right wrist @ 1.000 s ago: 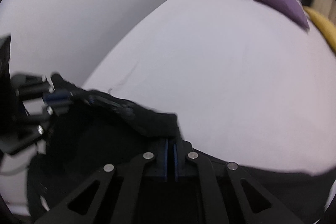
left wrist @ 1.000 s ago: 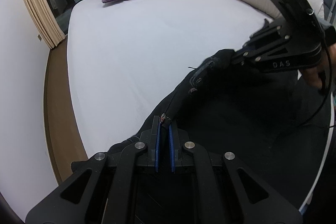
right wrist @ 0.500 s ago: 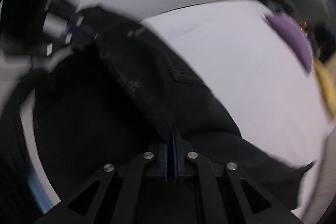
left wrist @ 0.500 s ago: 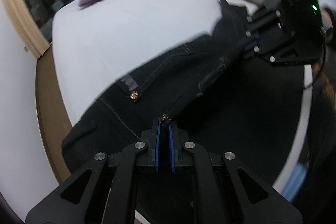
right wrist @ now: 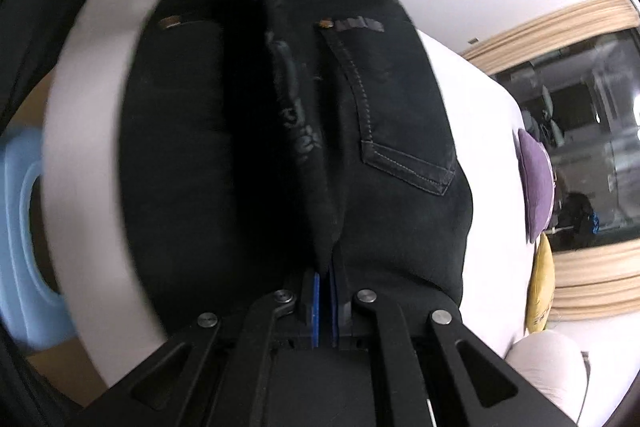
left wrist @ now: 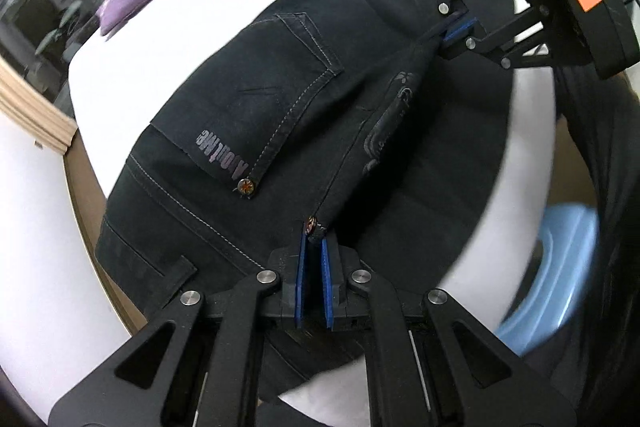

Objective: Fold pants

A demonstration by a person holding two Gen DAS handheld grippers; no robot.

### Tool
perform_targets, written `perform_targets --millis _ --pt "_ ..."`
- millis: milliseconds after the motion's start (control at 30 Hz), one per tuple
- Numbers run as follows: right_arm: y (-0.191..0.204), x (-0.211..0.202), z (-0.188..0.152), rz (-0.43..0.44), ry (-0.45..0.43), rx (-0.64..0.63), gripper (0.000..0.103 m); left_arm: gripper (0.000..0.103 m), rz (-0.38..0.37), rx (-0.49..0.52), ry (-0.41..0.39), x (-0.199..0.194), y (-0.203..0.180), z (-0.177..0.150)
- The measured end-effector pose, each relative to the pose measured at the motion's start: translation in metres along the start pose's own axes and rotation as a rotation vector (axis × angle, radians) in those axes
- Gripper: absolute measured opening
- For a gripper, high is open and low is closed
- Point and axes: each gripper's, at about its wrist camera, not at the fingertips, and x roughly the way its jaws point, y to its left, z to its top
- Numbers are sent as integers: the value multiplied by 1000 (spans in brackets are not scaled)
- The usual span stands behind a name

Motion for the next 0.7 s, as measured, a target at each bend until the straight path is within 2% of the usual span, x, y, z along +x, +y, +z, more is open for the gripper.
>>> perform_targets --millis 67,233,400,467,700 --pt "18 -7 8 -2 7 -15 5 6 -7 11 14 4 -6 -4" --pt "12 9 30 4 30 -16 5 6 -12 29 25 10 -14 -10" --pt "6 15 29 -1 34 -6 5 6 -21 40 21 5 -14 -6" --pt "6 15 26 4 34 1 5 6 -26 46 22 4 -18 -14" --pt "18 24 27 -4 53 18 6 7 -29 0 34 20 -12 -12"
